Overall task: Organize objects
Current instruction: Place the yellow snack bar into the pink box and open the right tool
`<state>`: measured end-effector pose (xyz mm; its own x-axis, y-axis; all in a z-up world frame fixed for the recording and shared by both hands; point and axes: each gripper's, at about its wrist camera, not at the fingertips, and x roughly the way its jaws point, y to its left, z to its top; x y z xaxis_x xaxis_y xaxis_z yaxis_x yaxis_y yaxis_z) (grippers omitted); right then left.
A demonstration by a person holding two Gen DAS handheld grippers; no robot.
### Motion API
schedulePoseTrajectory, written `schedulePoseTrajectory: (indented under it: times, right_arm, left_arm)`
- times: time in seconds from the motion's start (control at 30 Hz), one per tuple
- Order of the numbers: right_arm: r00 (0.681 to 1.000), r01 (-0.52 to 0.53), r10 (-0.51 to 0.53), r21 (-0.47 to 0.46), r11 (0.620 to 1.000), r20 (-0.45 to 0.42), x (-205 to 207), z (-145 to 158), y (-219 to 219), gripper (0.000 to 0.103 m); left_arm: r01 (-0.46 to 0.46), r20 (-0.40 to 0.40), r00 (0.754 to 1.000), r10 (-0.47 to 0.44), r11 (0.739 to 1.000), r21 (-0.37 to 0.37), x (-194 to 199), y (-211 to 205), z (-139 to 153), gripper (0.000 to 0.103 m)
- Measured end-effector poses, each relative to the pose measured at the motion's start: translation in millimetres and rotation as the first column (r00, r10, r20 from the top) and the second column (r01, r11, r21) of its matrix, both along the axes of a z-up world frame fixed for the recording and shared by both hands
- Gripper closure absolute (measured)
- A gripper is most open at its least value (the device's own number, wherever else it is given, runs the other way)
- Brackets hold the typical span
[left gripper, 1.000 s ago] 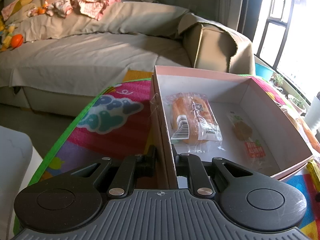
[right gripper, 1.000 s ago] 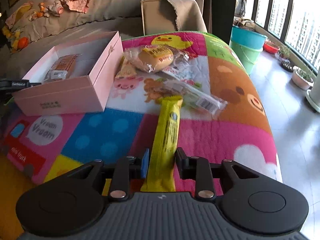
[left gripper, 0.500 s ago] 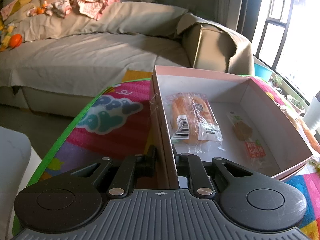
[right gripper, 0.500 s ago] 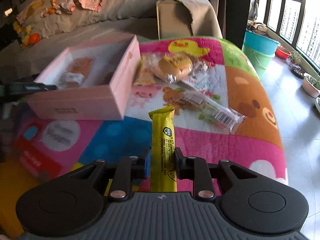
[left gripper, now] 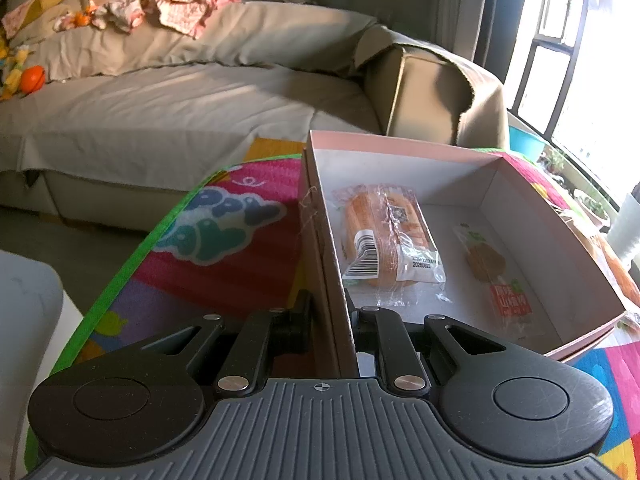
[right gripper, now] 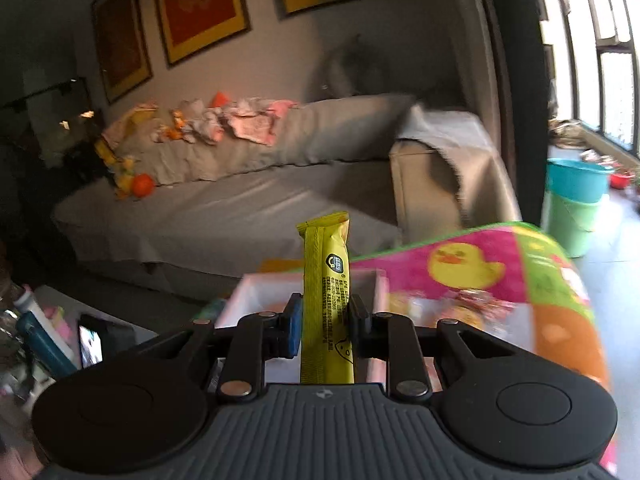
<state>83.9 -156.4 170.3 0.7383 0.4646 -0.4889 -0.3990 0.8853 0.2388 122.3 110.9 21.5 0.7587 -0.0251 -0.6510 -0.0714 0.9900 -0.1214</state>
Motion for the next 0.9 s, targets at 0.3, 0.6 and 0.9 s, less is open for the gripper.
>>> schedulePoseTrajectory:
  times: [0.3,0.6,0.9]
  right_arm:
    - [0.982,-0.005,-0.004,-0.044,0.999,-0.188,69.7,-72.2,65.2,0.08]
    - [0.945,0.012,-0.05,-0.116,0.993,-0.322,95.5,-128.4,100.0,0.08]
    - [0.943,-0.031,0.012,-0.052,0.998,-0.333,96.0,-123.7,88.4,0.068]
  left_arm:
    - [0.005,0.005,1.0,-0.005,1.0,-0.007,-1.6,0.1,0.1,0.087]
    - [0.006,0.006,1.0,-0.006,1.0,-0.007,-1.8,0.4,-0.2,0.087]
    - [0.004,0.005,1.0,-0.004,1.0,-0.01,-0.6,0.3,-0.6,0.086]
